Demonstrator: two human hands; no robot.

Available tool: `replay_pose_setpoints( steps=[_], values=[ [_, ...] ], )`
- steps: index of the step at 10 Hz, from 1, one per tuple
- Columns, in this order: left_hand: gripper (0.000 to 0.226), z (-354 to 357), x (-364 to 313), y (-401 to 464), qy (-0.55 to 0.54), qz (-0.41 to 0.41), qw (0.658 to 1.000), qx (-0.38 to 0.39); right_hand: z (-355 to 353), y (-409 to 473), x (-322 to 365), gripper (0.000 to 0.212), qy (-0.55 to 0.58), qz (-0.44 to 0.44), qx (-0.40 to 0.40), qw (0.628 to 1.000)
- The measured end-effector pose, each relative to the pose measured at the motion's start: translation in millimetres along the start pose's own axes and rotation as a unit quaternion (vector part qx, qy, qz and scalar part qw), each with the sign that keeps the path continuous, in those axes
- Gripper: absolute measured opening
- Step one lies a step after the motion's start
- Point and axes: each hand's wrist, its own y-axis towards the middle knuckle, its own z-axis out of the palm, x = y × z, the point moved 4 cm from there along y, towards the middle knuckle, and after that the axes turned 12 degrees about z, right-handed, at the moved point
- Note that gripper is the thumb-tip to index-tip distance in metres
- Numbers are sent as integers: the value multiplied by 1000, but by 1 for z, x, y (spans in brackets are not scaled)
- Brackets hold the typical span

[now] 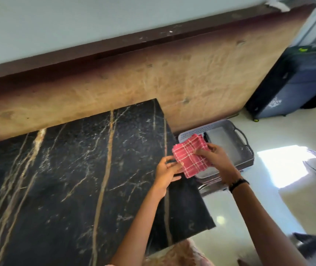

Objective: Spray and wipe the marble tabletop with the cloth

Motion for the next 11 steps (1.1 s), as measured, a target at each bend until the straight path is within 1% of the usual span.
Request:
replay_pose_setpoints(
  steps=[1,2,3,4,5,6,7,8,9,10,11],
  values=[
    [38,58,9,27,-6,-10,1000,26,-78,26,6,16,-49,-24,-77,996],
    [33,100,18,54,5,-12,1000,28,-134,57,4,22,-124,-21,-150,981],
    [23,128,32,79,43,-4,999,20,-167,96,-9,30,-201,8,-198,959],
    [31,143,44,99,112,12,993,31,-178,142,-33,31,-224,26,-178,958],
    [42,149,49,113,169,43,984,45,-175,182,-54,34,-193,32,-150,969],
    [43,150,59,124,230,91,967,51,-175,221,-65,35,-174,59,-95,978],
    [42,148,71,130,246,117,961,49,-179,251,-74,34,-139,93,-30,985],
    [41,147,80,132,239,131,962,32,-190,285,-97,29,-226,106,-43,967],
    [42,148,85,131,231,129,964,23,-201,300,-114,34,-283,131,-103,945],
    [42,148,86,130,227,136,964,19,-201,293,-110,27,-298,62,-130,944],
    [42,148,81,124,218,127,967,25,-197,282,-104,34,-272,3,-138,952]
  ],
)
